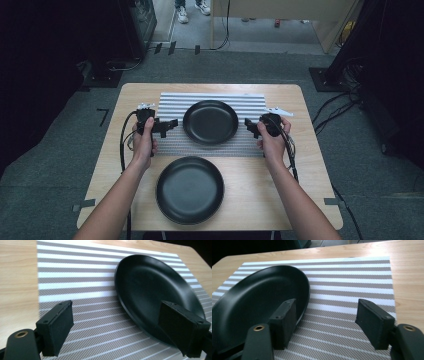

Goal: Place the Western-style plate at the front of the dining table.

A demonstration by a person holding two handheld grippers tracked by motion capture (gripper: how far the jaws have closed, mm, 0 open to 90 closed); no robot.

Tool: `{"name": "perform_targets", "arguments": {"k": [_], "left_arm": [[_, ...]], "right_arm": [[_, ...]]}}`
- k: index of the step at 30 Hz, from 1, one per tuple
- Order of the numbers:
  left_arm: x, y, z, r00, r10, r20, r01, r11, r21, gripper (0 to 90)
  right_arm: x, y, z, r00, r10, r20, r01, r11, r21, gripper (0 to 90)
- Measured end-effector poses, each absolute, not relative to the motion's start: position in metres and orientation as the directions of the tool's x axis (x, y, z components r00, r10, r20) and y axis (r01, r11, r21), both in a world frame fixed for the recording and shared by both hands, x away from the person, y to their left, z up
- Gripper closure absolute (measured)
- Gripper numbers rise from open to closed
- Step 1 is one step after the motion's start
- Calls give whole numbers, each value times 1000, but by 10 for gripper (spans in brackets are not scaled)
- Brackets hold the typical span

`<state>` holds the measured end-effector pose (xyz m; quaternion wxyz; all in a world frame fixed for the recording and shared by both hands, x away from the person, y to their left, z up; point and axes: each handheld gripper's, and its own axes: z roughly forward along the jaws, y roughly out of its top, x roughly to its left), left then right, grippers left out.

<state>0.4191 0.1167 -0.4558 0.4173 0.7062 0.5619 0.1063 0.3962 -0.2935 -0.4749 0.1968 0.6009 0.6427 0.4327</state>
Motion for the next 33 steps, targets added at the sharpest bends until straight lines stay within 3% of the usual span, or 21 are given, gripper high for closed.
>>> {"name": "perform_targets", "arguments": {"k": [17, 33], "left_arm": [[374, 155, -459, 357, 874, -330, 677, 1, 736, 102], [332, 191, -467, 327, 884, -335, 667, 35, 744, 98]], "right_arm": [[357, -313, -468, -239, 943, 231, 585, -50, 810, 289], [322, -345, -475, -213, 942, 258, 589, -87, 803, 279]]}}
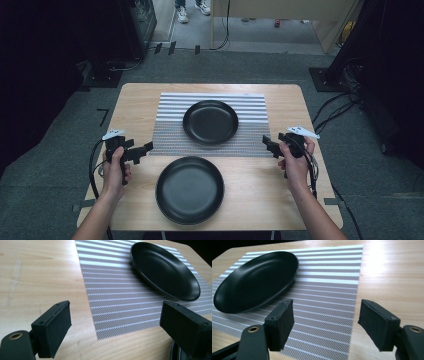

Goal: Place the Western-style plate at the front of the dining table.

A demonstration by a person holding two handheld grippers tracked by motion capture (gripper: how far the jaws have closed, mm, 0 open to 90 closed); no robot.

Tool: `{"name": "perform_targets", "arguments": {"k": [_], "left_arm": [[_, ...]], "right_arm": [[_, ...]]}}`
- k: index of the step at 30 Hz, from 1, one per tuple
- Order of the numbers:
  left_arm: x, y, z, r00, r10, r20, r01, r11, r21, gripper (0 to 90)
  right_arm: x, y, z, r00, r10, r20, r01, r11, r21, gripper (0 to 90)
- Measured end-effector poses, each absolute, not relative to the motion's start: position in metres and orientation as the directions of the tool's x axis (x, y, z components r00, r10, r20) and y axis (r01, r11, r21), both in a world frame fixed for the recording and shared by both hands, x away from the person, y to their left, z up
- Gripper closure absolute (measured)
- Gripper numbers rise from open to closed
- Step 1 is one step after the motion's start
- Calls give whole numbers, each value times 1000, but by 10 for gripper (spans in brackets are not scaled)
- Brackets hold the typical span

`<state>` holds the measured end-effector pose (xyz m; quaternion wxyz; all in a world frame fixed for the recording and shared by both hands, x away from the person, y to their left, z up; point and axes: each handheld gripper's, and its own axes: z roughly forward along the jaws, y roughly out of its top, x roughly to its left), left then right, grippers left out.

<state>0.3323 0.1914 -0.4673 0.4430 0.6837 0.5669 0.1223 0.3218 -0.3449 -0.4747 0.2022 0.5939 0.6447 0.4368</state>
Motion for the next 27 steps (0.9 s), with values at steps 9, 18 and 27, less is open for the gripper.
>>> {"name": "perform_targets", "arguments": {"k": [9, 18, 27], "left_arm": [[313, 205, -473, 306, 889, -341, 660, 60, 749, 98], [295, 221, -483, 270, 899, -344, 666, 83, 741, 99], [275, 239, -495, 227, 907, -354, 674, 116, 729, 99]], "right_arm": [[297, -372, -479, -182, 945, 273, 585, -119, 802, 280], [274, -394, -487, -154, 951, 270, 591, -130, 796, 280], [251, -414, -495, -127, 955, 268, 600, -141, 787, 280]]}}
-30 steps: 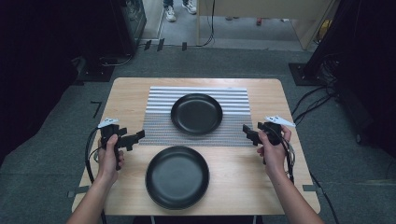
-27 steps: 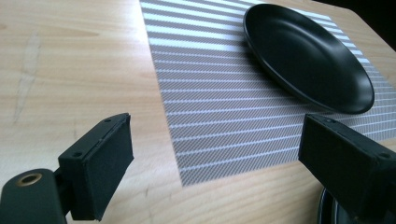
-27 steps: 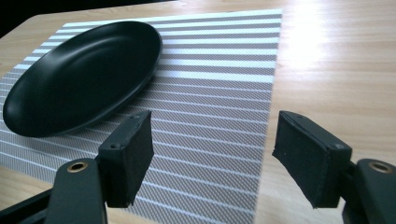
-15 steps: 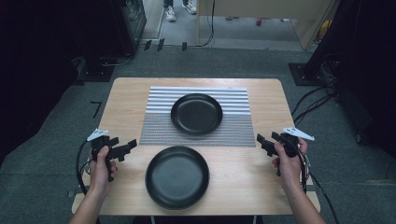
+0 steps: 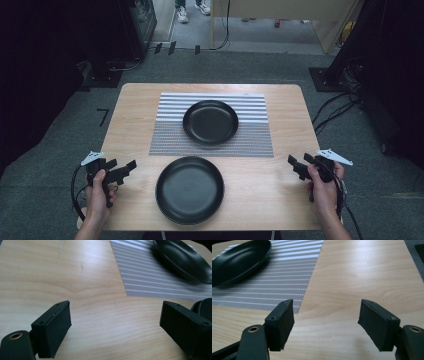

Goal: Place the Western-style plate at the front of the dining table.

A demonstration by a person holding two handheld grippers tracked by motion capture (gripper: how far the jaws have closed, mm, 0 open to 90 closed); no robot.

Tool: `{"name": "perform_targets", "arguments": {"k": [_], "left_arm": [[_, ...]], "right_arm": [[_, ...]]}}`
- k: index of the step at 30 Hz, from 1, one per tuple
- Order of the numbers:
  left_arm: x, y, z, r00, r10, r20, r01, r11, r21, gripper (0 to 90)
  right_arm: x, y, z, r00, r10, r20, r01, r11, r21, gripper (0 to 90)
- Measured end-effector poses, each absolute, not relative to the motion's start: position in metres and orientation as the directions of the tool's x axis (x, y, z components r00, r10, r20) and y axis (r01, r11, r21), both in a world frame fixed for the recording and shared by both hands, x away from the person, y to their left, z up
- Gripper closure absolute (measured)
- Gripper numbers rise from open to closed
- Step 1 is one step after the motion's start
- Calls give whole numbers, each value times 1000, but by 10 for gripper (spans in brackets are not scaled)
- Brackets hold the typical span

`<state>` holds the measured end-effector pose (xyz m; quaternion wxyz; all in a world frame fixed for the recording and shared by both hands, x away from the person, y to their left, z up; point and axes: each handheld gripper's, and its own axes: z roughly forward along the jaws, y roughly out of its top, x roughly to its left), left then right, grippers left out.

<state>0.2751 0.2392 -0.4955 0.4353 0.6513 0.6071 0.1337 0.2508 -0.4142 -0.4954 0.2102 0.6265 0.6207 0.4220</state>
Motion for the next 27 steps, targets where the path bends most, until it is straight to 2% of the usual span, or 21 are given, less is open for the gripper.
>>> {"name": "perform_targets", "arguments": {"k": [16, 27], "left_arm": [[244, 263, -508, 192, 941, -279, 683, 76, 726, 98], [227, 259, -514, 214, 966, -144, 672, -39, 739, 98]], "right_arm": [[209, -440, -512, -75, 960, 270, 624, -166, 764, 281], [184, -448, -524, -54, 964, 260, 638, -167, 751, 283]]}}
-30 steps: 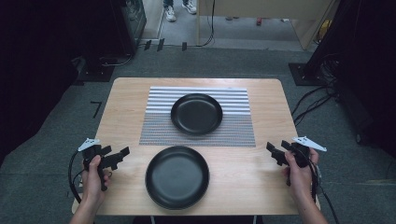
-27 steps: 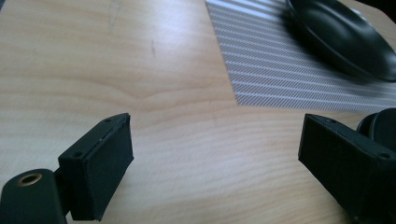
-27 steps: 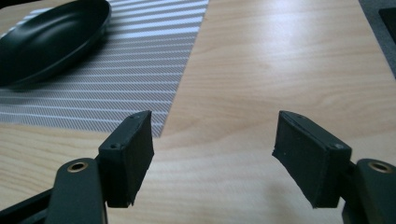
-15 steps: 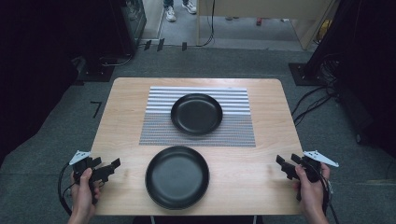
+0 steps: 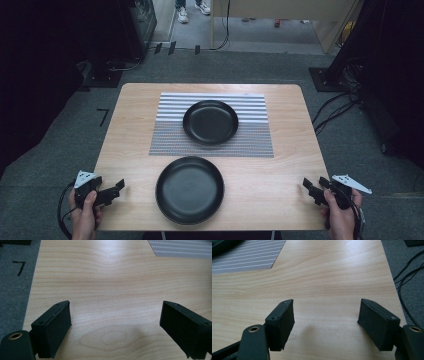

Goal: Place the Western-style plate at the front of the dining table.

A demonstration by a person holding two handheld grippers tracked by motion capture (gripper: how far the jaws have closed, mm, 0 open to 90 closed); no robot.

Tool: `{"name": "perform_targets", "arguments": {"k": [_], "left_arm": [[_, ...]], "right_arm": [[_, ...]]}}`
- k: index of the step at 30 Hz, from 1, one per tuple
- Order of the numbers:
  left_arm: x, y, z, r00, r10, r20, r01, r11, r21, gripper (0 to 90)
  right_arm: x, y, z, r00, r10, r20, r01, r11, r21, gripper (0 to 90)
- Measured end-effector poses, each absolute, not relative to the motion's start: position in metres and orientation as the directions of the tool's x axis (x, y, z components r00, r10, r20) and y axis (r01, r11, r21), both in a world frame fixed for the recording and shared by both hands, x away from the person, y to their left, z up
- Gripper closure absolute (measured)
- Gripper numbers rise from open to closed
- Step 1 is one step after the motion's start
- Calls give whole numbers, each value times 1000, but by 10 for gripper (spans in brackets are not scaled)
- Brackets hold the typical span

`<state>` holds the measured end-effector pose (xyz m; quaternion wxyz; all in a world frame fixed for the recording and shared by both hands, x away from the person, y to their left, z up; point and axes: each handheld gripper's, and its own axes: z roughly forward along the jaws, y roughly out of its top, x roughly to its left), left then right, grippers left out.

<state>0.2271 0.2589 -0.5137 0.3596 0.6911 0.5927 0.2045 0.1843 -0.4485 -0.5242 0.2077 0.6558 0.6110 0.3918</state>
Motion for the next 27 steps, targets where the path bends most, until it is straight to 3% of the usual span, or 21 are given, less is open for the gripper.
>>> {"name": "perform_targets", "arguments": {"k": [4, 12, 27], "left_arm": [[225, 255, -515, 223, 970, -98, 673, -80, 736, 98], [226, 245, -518, 223, 975, 3, 669, -155, 727, 96], [226, 245, -518, 218, 976, 2, 671, -151, 726, 93]], "right_arm": [[178, -443, -524, -63, 972, 227, 643, -134, 754, 281], [177, -424, -525, -74, 997, 30, 665, 27, 747, 260], [177, -424, -525, -80, 996, 31, 666, 30, 746, 246]]}}
